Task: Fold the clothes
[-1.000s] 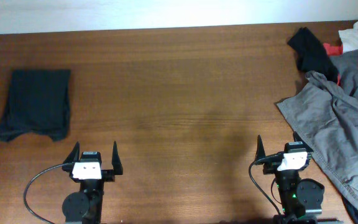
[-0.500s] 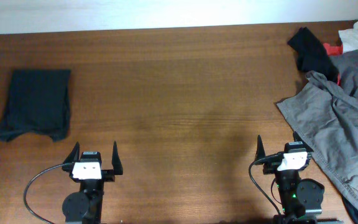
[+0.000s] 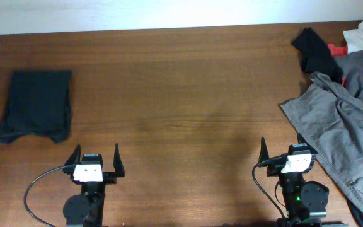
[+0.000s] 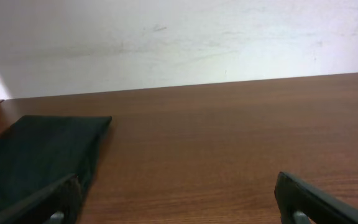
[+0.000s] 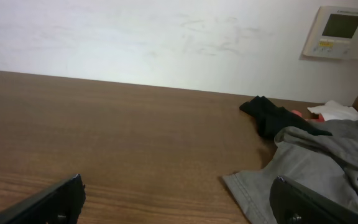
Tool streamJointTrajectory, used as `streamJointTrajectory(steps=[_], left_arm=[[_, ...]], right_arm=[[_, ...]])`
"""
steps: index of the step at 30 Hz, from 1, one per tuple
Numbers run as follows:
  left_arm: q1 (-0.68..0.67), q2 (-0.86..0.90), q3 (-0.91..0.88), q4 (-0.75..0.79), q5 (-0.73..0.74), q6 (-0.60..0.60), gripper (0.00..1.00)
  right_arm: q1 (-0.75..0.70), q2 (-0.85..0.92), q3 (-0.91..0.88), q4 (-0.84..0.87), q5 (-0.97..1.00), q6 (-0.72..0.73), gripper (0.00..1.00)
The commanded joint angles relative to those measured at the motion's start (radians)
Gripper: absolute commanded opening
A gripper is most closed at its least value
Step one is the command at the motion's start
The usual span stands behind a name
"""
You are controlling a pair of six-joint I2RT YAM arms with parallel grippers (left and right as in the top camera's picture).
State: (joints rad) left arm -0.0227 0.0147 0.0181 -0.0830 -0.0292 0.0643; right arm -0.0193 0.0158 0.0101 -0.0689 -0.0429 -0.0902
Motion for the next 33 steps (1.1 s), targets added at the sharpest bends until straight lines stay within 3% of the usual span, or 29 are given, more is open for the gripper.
streamJointTrajectory(steps=[1, 10, 14, 17, 24, 33], left_arm=[[0.003, -0.008, -0.009, 0.000, 0.008, 0.016, 0.99], [0.003, -0.008, -0.009, 0.000, 0.008, 0.016, 0.99], [0.003, -0.008, -0.009, 0.000, 0.008, 0.016, 0.99], [0.003, -0.008, -0.009, 0.000, 0.008, 0.016, 0.99], [0.003, -0.008, -0.009, 0.000, 0.008, 0.016, 0.99], [0.003, -0.008, -0.009, 0.000, 0.008, 0.016, 0.99]], right_arm=[[-0.008, -0.010, -0.005, -0.005, -0.009, -0.007, 0.99], [-0.008, -0.010, -0.005, -0.005, -0.008, -0.006, 0.99], [-0.008, -0.010, 0.022, -0.018, -0.010, 0.120, 0.99], [-0.008, -0.010, 0.095, -0.067, 0.029, 0.129, 0.99], [-0.008, 0.063, 0.500, -0.416, 0.064, 0.215, 0.99], [-0.008, 0.459, 1.122, -0.933, 0.211, 0.290, 0.99]])
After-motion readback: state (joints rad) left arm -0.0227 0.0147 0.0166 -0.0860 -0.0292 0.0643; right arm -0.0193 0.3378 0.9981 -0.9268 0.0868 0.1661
